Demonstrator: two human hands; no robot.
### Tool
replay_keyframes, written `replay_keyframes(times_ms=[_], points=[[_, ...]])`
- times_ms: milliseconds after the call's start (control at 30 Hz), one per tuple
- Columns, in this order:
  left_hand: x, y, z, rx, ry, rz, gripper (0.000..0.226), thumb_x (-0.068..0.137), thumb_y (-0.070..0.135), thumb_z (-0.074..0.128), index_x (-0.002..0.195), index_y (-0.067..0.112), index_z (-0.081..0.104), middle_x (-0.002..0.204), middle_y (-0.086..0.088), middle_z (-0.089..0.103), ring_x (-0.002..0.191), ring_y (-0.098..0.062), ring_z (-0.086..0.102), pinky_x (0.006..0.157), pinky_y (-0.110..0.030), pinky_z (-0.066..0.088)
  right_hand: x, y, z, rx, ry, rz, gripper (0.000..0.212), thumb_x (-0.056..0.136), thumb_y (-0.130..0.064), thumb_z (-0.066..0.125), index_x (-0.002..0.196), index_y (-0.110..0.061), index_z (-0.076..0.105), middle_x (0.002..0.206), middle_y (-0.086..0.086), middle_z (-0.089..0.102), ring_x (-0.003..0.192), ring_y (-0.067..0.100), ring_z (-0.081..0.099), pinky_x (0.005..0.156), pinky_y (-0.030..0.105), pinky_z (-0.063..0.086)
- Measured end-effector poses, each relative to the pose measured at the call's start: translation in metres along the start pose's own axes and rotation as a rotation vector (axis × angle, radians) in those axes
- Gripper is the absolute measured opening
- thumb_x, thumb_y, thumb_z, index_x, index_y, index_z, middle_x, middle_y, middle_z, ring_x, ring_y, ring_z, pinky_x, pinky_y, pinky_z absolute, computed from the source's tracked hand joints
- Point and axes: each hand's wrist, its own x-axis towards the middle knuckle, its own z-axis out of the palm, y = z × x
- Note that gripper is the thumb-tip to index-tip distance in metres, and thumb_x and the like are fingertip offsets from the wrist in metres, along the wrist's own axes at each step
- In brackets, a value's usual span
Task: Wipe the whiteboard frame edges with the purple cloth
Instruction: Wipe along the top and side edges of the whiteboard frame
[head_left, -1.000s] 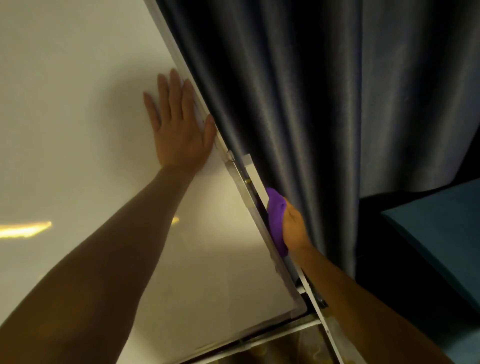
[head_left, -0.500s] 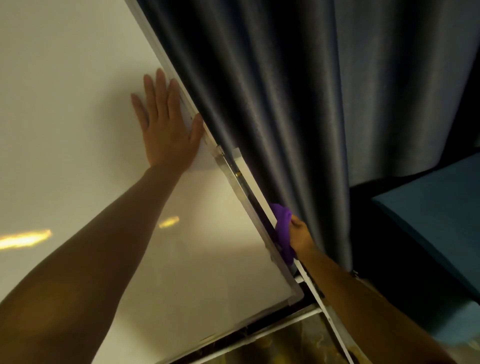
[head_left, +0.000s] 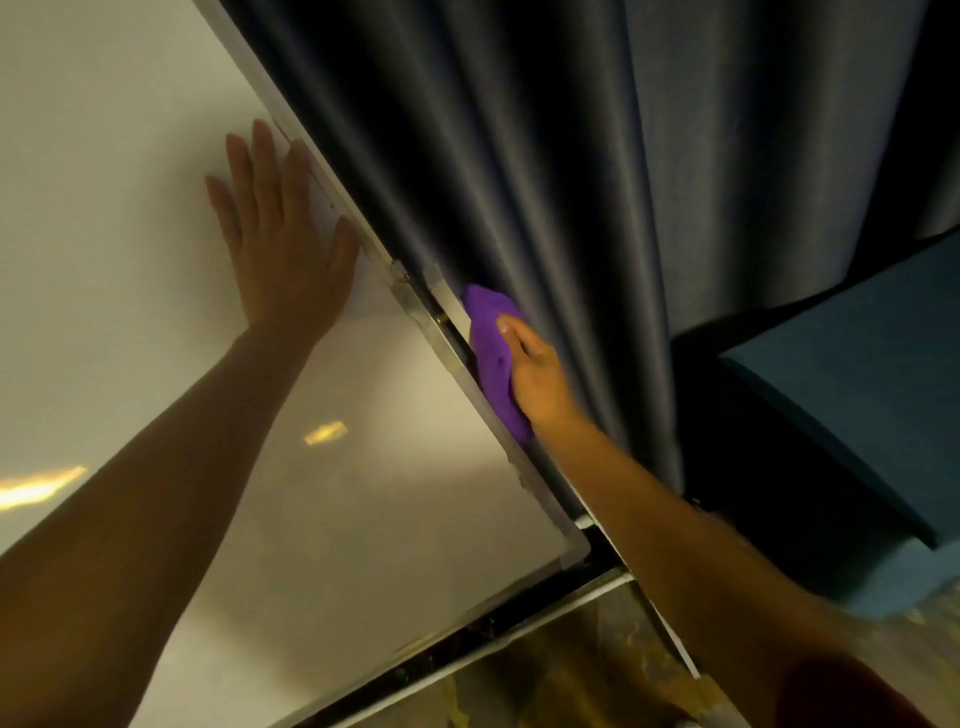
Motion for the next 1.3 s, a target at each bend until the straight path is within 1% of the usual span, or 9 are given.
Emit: replay_keyframes(times_ms=[133, 200, 367, 567, 667, 867, 1000, 1167, 1300], points=[[-0.012, 0.013, 0.014, 0.031, 0.059, -0.007, 0.072, 0.107, 0.044, 0.046, 0.164, 0.003, 0.028, 0.17, -0.029, 0.022, 0.158, -0.052, 0.019, 0.13, -0.065, 0.012, 0.002, 0.022, -0.003, -0.126, 0.04, -0.054, 0.038, 0.104, -0.024, 0.039, 0.139, -0.018, 0.053, 0.128, -0.012, 0.052, 0.114, -0.006, 0.043, 0.084, -0.006, 0.031], [-0.022, 0.018, 0.023, 0.073, 0.108, -0.023, 0.072, 0.105, 0.041, 0.047, 0.162, -0.001, 0.032, 0.167, -0.032, 0.028, 0.156, -0.054, 0.025, 0.128, -0.067, 0.018, -0.001, 0.053, -0.019, -0.159, 0.094, 0.007, 0.037, 0.104, -0.016, 0.038, 0.138, -0.014, 0.053, 0.13, -0.001, 0.055, 0.118, 0.006, 0.048, 0.086, -0.001, 0.035], [-0.023, 0.01, 0.032, 0.079, 0.15, 0.007, 0.072, 0.108, 0.047, 0.036, 0.163, 0.003, 0.03, 0.167, -0.031, 0.029, 0.155, -0.054, 0.026, 0.127, -0.067, 0.019, -0.008, 0.119, -0.041, -0.009, 0.416, 0.331, 0.041, 0.104, -0.026, 0.046, 0.135, -0.001, 0.056, 0.128, 0.017, 0.062, 0.12, 0.033, 0.057, 0.109, 0.044, 0.041], [-0.026, 0.013, 0.027, 0.054, 0.109, -0.019, 0.069, 0.108, 0.046, 0.038, 0.164, 0.007, 0.03, 0.17, -0.026, 0.026, 0.158, -0.049, 0.023, 0.129, -0.065, 0.017, -0.01, 0.119, -0.066, -0.026, 0.423, 0.382, 0.028, 0.099, -0.007, 0.049, 0.124, -0.003, 0.062, 0.105, 0.012, 0.068, 0.092, 0.03, 0.065, 0.084, 0.043, 0.055], [-0.026, 0.014, 0.025, 0.045, 0.12, -0.045, 0.067, 0.11, 0.05, 0.033, 0.163, 0.01, 0.034, 0.17, -0.023, 0.028, 0.158, -0.046, 0.025, 0.129, -0.063, 0.02, -0.015, 0.085, -0.059, 0.166, 0.441, 0.24, 0.025, 0.093, -0.012, 0.05, 0.102, -0.003, 0.071, 0.089, 0.023, 0.069, 0.08, 0.038, 0.064, 0.07, 0.046, 0.054], [-0.03, 0.008, 0.021, -0.017, -0.017, -0.025, 0.074, 0.106, 0.062, 0.03, 0.166, 0.019, 0.024, 0.176, -0.016, 0.016, 0.163, -0.041, 0.013, 0.132, -0.059, 0.011, -0.077, 0.06, -0.012, -0.06, 0.379, -0.19, 0.045, 0.1, -0.006, 0.041, 0.115, -0.04, 0.066, 0.11, -0.021, 0.069, 0.103, 0.0, 0.064, 0.082, 0.014, 0.052], [-0.053, -0.006, 0.016, 0.023, -0.096, 0.084, 0.077, 0.105, 0.064, 0.023, 0.167, 0.02, 0.016, 0.177, -0.015, 0.009, 0.163, -0.042, 0.009, 0.131, -0.059, 0.009, -0.095, 0.063, 0.017, -0.087, 0.428, -0.259, 0.029, 0.103, -0.024, 0.049, 0.092, -0.04, 0.071, 0.083, -0.014, 0.07, 0.083, 0.011, 0.067, 0.074, 0.028, 0.055], [-0.072, -0.024, 0.005, 0.001, -0.171, 0.215, 0.079, 0.103, 0.064, 0.02, 0.167, 0.018, 0.02, 0.177, -0.016, 0.01, 0.163, -0.043, 0.01, 0.13, -0.057, 0.005, -0.078, 0.035, 0.053, -0.299, 0.457, -0.397, 0.029, 0.1, -0.032, 0.055, 0.128, -0.028, 0.058, 0.108, -0.027, 0.057, 0.097, -0.003, 0.058, 0.084, 0.016, 0.048], [-0.091, -0.029, 0.004, 0.053, -0.143, 0.354, 0.078, 0.103, 0.064, 0.011, 0.168, 0.022, 0.017, 0.177, -0.014, 0.012, 0.163, -0.042, 0.013, 0.129, -0.063, 0.01, -0.069, 0.023, 0.079, -0.49, 0.498, -0.494, 0.045, 0.1, -0.029, 0.055, 0.144, -0.025, 0.046, 0.12, -0.008, 0.059, 0.095, 0.005, 0.053, 0.09, 0.018, 0.042]])
